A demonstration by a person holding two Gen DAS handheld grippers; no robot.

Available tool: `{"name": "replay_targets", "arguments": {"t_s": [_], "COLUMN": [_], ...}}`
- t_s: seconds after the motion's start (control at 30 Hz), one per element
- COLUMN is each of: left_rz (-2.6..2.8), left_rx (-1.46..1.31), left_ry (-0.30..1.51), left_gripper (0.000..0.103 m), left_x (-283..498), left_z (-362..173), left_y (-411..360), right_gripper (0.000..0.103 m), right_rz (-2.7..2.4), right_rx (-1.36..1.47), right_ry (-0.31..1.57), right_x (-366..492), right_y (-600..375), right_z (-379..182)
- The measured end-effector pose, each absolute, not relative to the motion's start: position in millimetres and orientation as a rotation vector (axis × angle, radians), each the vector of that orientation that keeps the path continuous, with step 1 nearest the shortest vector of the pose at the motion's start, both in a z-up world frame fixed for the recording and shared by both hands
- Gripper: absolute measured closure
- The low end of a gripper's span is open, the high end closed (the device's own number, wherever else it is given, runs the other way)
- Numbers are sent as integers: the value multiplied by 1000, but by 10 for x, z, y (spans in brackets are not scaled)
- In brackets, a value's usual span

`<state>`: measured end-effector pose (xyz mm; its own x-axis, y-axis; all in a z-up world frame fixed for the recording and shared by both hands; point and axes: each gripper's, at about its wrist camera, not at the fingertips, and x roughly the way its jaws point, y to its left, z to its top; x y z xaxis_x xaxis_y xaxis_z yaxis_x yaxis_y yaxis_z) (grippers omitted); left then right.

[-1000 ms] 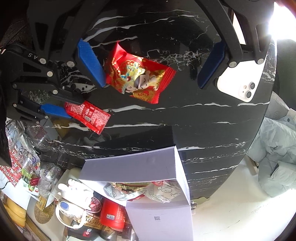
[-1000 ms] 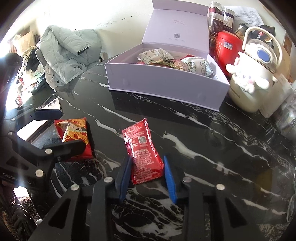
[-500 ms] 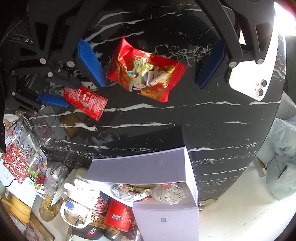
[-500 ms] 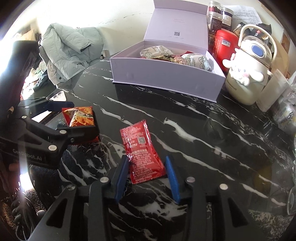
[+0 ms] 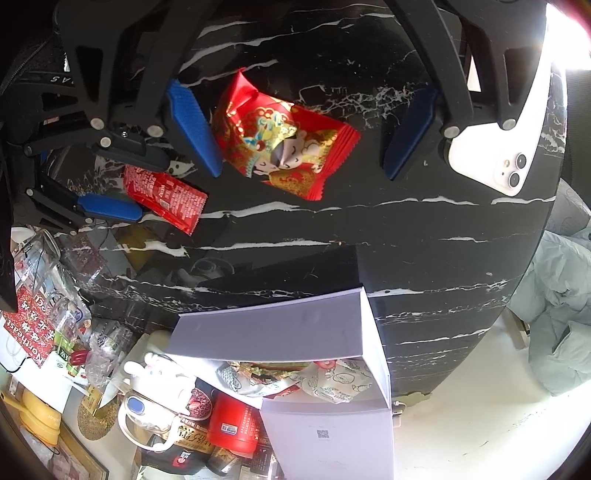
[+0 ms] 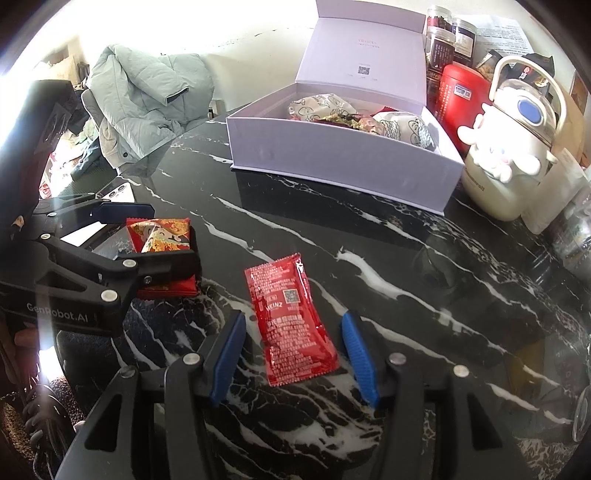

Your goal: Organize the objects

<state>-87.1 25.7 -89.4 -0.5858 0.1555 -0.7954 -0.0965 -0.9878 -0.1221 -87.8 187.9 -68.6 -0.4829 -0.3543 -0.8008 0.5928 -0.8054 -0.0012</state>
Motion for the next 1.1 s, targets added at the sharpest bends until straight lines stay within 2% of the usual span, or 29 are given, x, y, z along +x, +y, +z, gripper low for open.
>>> {"name": "replay_targets", "arguments": {"t_s": [0.07,0.13,0.23,0.4,0.53,1.07,1.1], "left_rz": [2680,2680,2662,2653,2654,2694,2697], "left_rx": [-1344,-1332,-1323,-1320,-1312,-1279,-1270], "left_ry": [-100,-99,-127,-168,-174,-147,-146], "left_gripper": [22,39,50,56,68,80,84], "left_x": [-866,-861,-865,-872,-871,-838,-835], "left_z": [-888,-878,-866,-836,-793,-670,-647], "left_y": [250,249,228,191,194,165,158], "right_gripper": [49,71,78,79,79,79,79], "right_rz": [-2280,-2291,-2309,-2319,-2326,-2330,-2330], "right_rx": [1141,1136,1153,1177,1166,1165,1163], "right_ry": [371,357,321,250,232,213,210], "right_x": [-881,-891,-930,-973,-958,-915,-916], "right_y": [1874,1886,1916,1967,1996,2030,2033], "right_z": [-683,-676,-665,-650,-607,-589,-583]}}
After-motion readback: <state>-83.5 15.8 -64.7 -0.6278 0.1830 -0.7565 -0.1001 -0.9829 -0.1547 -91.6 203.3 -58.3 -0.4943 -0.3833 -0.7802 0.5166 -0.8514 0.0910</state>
